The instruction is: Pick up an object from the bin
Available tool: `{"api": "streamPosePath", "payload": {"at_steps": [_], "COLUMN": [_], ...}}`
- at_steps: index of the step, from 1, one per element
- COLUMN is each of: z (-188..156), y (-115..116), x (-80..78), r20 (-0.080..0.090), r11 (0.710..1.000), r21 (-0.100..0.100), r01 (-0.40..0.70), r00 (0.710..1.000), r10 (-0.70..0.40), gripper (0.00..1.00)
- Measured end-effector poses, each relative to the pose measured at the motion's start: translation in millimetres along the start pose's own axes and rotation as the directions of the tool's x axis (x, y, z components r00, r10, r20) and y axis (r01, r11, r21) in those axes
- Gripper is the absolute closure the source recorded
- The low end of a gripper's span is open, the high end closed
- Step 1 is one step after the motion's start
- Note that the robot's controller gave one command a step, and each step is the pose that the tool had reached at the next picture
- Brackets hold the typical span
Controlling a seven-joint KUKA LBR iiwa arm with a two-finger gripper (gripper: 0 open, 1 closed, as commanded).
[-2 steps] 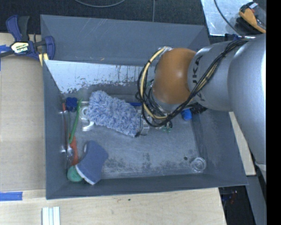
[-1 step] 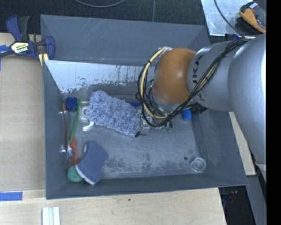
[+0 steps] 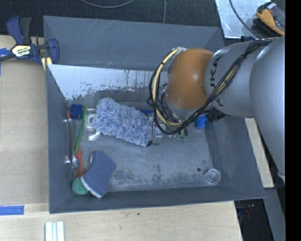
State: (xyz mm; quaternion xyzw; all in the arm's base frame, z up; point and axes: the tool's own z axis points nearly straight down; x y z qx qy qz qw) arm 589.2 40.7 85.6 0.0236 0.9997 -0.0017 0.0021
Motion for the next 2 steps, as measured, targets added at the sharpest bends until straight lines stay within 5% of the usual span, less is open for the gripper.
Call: {"api": "streamPosePath", "payload": {"at_steps": [2], "z": [-62], "y": [-1], "x": [-1.6], "r20": [0.005], "r11": [1.000], "r21": [-0.001], "r01": [0.001], "r00": [1.000], "r10": [-0.001], "gripper": [1.00]}}
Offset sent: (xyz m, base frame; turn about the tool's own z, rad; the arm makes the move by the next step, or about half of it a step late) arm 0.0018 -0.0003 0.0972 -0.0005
